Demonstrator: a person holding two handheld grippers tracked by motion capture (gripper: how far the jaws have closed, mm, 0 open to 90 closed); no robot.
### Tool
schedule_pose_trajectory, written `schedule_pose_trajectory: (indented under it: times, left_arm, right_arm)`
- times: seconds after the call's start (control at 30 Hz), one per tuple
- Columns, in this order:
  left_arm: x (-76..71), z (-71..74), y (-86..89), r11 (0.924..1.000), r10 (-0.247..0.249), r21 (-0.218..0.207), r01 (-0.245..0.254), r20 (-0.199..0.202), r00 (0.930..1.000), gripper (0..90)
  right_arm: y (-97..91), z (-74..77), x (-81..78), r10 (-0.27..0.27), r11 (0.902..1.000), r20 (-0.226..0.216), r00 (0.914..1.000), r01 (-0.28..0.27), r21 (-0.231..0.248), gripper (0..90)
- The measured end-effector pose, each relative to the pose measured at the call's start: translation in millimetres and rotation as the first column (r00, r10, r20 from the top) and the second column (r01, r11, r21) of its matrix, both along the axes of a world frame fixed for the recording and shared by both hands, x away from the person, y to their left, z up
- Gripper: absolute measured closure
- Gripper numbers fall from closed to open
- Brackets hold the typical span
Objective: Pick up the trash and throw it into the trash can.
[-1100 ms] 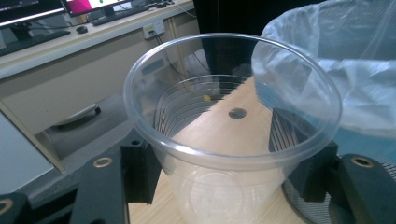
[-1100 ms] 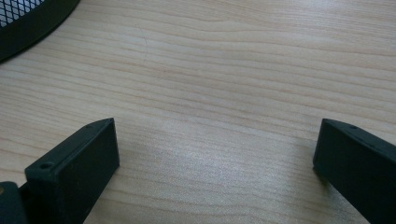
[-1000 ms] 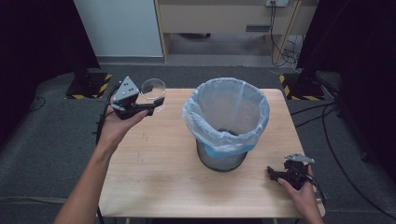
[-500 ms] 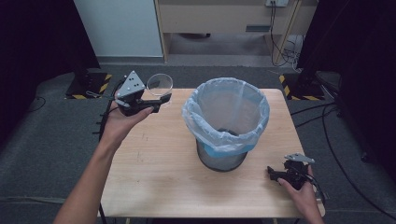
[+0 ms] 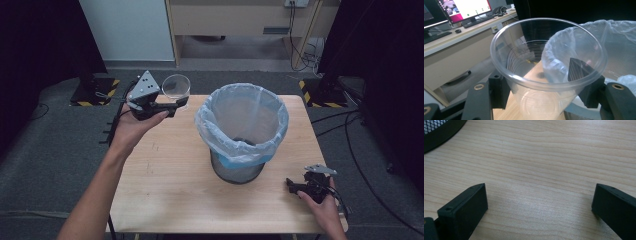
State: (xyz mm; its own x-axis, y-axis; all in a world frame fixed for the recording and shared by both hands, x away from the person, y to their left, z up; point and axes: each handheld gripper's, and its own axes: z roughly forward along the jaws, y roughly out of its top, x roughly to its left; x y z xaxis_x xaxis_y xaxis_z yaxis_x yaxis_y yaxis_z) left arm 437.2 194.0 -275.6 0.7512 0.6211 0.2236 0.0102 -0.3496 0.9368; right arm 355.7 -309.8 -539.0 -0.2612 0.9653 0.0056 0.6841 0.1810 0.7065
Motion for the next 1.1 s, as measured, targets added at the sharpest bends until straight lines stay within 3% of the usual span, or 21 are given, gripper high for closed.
schedule_pose_trajectory:
  times: [1.1]
  left_arm:
    - [-6.9, 12.2, -17.7, 0.9988, -0.049, -0.002, 0.049, 0.024, 0.9985, 36.6]
  right_arm:
    - [-0.1, 0.0, 0.1, 0.001, 1.0000, 0.001, 1.0000, -0.001, 0.001, 0.4]
